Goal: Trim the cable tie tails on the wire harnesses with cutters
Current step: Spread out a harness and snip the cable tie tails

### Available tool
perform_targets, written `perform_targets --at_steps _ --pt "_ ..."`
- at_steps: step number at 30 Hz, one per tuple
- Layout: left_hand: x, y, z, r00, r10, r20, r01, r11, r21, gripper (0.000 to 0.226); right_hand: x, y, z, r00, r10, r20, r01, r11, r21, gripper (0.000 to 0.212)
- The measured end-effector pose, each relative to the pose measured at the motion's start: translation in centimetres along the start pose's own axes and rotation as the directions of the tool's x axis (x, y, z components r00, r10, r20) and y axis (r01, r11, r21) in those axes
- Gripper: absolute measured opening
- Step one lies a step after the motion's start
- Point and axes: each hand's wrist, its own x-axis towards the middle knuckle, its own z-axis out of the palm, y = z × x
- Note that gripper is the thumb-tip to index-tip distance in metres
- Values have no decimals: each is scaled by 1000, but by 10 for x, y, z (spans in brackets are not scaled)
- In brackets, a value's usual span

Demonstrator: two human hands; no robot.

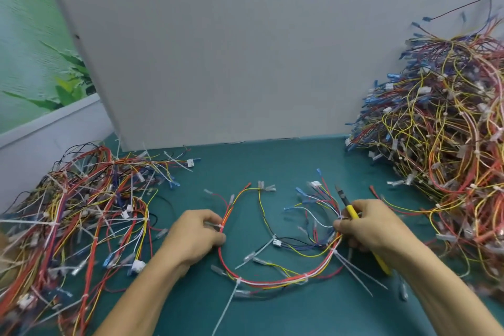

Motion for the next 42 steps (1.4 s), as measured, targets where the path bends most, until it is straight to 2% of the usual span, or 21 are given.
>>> perform_targets --at_steps 3,8,16,18,25,29,31,33,35,37,39,42 --pt "-2 -6 5 997 59 -54 -53 992 113 18 -7 -1 -1 1000 -1 -17 -2 988 -152 25" --pt "-7 -8 8 988 134 -83 -115 974 194 19 -14 -4 0 1000 -6 -24 -2 948 -318 30" --pt "-6 -7 4 982 153 -110 -127 969 210 23 -20 -7 2 996 -61 -71 21 886 -462 35" --pt "-6 -8 4 980 162 -113 -135 966 219 22 -20 -8 1 997 -60 -57 28 895 -445 35" --pt "-6 -10 5 970 195 -142 -158 959 235 19 -16 -5 -13 1000 19 9 -18 987 -162 26" --pt "-8 -8 7 965 214 -152 -170 951 260 19 -15 -6 -9 989 86 118 -110 971 212 17" --pt "-8 -8 8 959 223 -173 -172 948 269 19 -15 -8 -3 977 109 184 -179 888 424 14" --pt "-7 -8 7 950 214 -228 -162 961 225 19 -14 -11 1 984 83 160 -168 744 647 16" --pt "-5 -9 4 933 195 -303 -146 973 178 20 -11 -14 0 999 48 18 -42 567 822 20" --pt "-4 -9 2 919 186 -347 -132 976 175 20 -6 -14 -4 989 80 -125 72 477 876 24" --pt "-3 -9 3 917 193 -350 -126 971 205 21 -3 -9 -3 969 161 -186 66 558 827 28" --pt "-4 -9 5 923 207 -323 -127 959 253 22 0 -2 4 962 234 -139 -76 720 690 30"
